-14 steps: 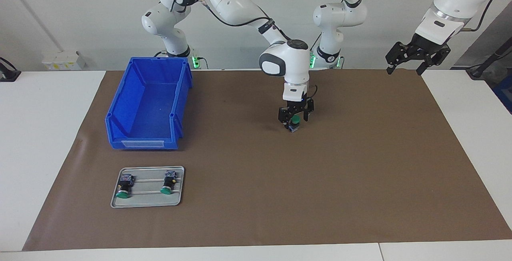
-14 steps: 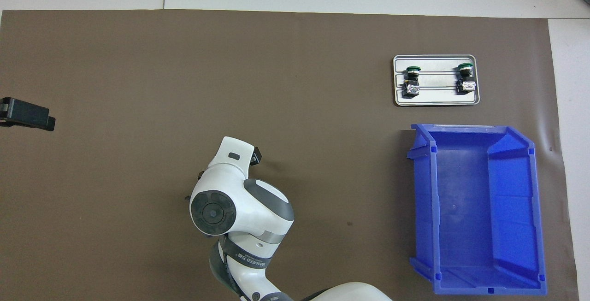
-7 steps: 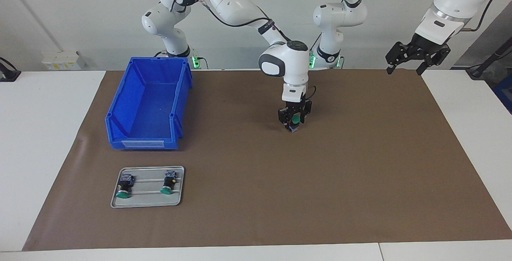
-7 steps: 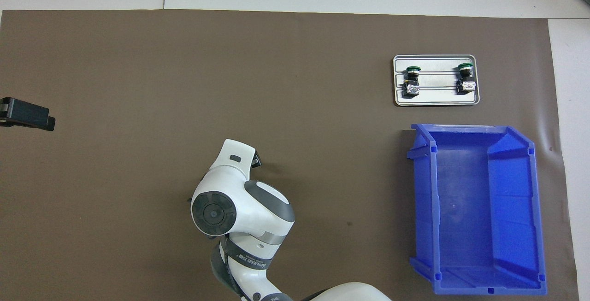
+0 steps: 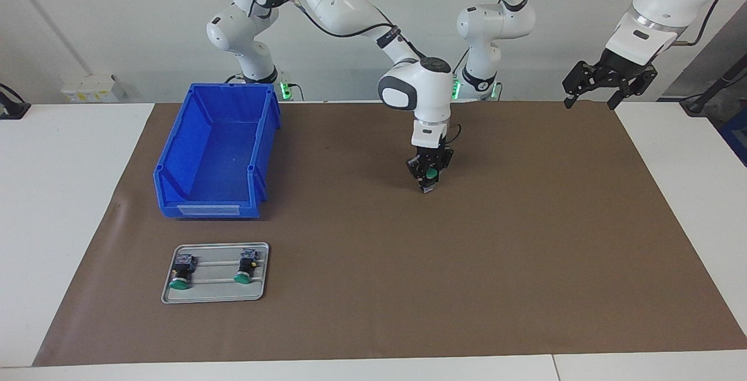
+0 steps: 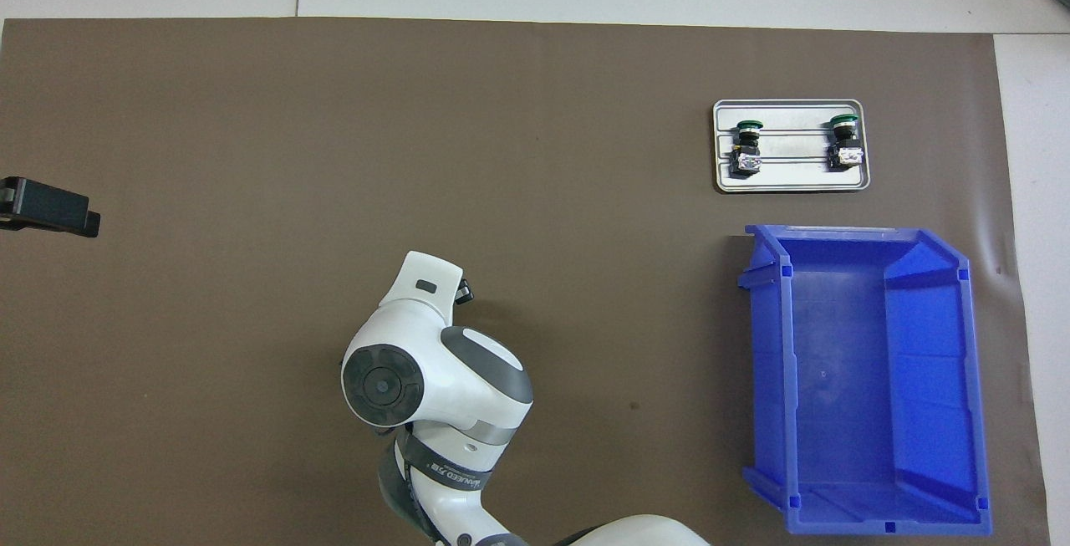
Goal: Place and press button with both arms
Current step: 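Lower the right gripper over the green button and grasp it, then lift the button and carry it with the right gripper to the bin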
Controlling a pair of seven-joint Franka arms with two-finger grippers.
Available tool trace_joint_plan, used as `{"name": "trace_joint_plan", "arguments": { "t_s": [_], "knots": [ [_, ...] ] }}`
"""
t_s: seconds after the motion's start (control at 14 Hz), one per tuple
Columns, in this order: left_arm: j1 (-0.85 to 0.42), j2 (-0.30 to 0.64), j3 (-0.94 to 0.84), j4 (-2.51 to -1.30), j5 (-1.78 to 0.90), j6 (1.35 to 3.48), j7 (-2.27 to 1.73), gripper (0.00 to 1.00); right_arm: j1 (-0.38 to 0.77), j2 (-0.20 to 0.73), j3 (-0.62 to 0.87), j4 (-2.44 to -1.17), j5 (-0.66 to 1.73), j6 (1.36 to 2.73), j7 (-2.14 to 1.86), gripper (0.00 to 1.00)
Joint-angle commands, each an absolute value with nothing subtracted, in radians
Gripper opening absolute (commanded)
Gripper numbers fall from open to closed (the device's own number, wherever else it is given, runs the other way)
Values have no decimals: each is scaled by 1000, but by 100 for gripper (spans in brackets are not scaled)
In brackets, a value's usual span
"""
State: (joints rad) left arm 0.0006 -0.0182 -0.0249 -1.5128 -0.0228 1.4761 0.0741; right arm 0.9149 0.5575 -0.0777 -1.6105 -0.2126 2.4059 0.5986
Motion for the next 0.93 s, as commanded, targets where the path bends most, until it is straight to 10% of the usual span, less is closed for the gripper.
{"name": "trace_joint_plan", "arguments": {
  "t_s": [0.0, 0.86],
  "knots": [
    [11, -37, -32, -1532, -11, 1468, 77, 100, 870, 470, -67, -1614, -170, 2343, 586, 0],
    [11, -37, -32, -1532, -11, 1468, 77, 100, 280, 135, -67, -1638, -26, 1924, -122, 0]
  ]
}}
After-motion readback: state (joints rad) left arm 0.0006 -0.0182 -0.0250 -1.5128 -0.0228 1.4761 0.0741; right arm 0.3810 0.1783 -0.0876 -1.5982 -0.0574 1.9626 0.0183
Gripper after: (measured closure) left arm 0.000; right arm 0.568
